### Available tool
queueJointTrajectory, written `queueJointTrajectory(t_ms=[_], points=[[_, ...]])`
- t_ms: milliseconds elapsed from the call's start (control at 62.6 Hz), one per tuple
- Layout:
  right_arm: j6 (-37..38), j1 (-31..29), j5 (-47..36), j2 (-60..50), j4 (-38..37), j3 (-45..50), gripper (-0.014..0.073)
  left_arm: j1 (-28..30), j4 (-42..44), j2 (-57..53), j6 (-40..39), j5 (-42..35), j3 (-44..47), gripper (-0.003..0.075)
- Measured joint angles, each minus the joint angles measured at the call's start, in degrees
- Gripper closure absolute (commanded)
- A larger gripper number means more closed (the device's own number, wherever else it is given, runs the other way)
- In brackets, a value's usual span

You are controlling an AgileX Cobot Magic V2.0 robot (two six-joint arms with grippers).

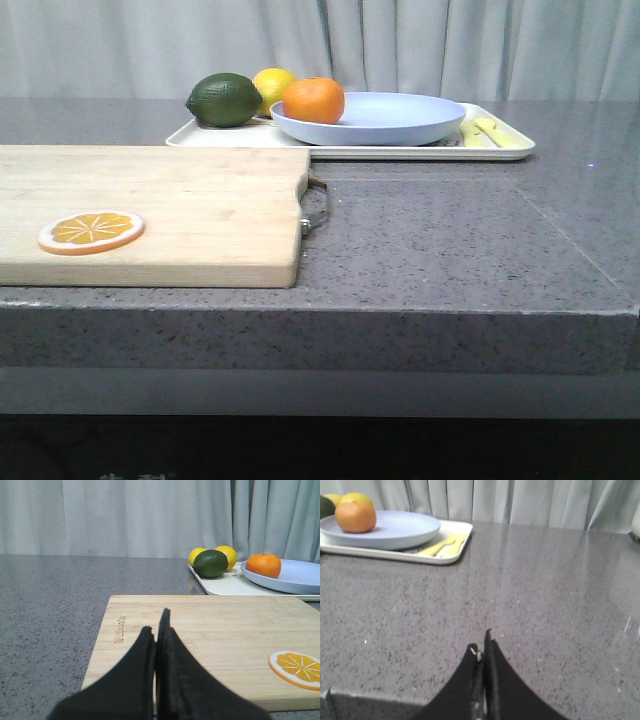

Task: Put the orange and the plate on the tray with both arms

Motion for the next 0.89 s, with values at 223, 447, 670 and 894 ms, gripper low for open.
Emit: queueJointTrajectory(t_ms=[223,447,670,894], points=[[0.0,0.0,-1.95,0.0,0.0,0.0,0.0662,0.0,0.0,0.0,0.0,0.0,0.0,0.0738],[0.0,0.0,-1.95,0.0,0.0,0.0,0.0662,0.0,0.0,0.0,0.0,0.0,0.0,0.0738],[0.0,0.0,-1.95,0.0,0.0,0.0,0.0662,0.0,0.0,0.0,0.0,0.0,0.0,0.0738],[0.0,0.0,-1.95,0.0,0.0,0.0,0.0662,0.0,0.0,0.0,0.0,0.0,0.0,0.0738]])
